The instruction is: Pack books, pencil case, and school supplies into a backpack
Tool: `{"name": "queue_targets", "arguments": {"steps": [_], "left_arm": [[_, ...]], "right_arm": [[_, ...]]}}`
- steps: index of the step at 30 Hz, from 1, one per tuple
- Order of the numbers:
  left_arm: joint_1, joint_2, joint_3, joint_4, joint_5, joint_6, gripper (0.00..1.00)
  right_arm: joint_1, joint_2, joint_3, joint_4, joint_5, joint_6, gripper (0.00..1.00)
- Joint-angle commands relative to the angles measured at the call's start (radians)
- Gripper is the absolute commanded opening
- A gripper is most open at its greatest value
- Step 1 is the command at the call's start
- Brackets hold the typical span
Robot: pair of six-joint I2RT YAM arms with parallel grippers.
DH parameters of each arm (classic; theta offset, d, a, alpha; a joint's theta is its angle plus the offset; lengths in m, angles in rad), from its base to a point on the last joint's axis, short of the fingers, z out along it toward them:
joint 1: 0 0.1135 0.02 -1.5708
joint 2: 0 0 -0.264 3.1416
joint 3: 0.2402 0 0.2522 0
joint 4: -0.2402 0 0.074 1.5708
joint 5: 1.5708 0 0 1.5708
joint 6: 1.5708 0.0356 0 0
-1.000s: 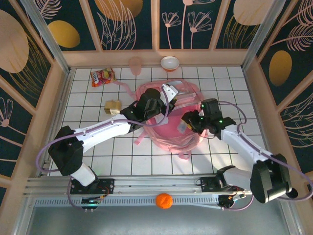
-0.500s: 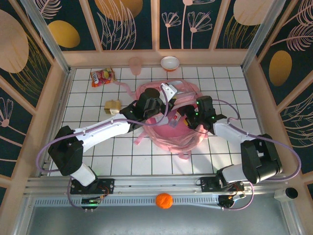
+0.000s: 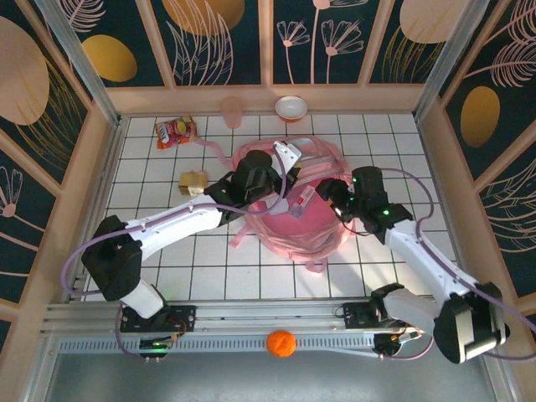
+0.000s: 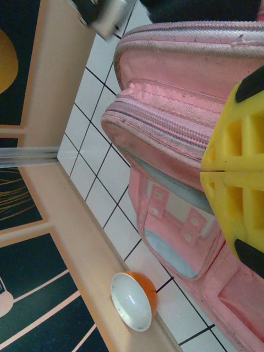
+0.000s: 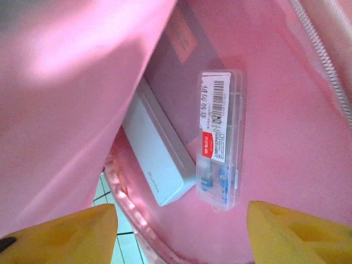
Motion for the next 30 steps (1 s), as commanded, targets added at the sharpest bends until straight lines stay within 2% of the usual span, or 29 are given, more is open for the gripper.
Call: {"name": "queue_targets", "arguments": {"steps": [1,5,8,11,15,19,23,26,30], "left_arm": [[0.013,-0.056,-0.016,0.094,0.001,-0.019,0.0],[0.013,-0.06,-0.065,0.094,0.065,0.005,0.0],[0.012,-0.053,-0.13,0.09,0.166,0.06,0.0],[0.012,-0.033,-0.215,0.111,0.253,0.092,0.0],[0.001,0.008,-0.315,0.149,0.31,0.105,0.02],[-0.004,0.047,-0.336,0.158,0.336,0.089,0.27],[0.01,-0.011,-0.361,0.199,0.286,-0.016,0.62],[0.087,-0.092,-0.377,0.183,0.331,-0.081,0.75],[0.229,-0.165,-0.338,0.052,0.445,-0.133,0.84]], "right_arm": [[0.004,-0.076,0.052,-0.144,0.072,-0.069,0.63],[0.004,-0.163,0.075,-0.166,0.096,-0.088,0.61],[0.005,-0.213,0.075,-0.119,0.086,-0.131,0.57],[0.005,-0.231,0.081,-0.113,0.085,-0.165,0.56],[0.006,-0.208,0.089,-0.129,0.071,-0.197,0.56],[0.009,-0.181,0.084,-0.128,0.067,-0.21,0.56],[0.022,-0.146,0.119,-0.144,0.066,-0.258,0.56],[0.04,-0.102,0.182,-0.211,0.09,-0.335,0.56],[0.071,-0.024,0.249,-0.257,0.065,-0.469,0.56]]}}
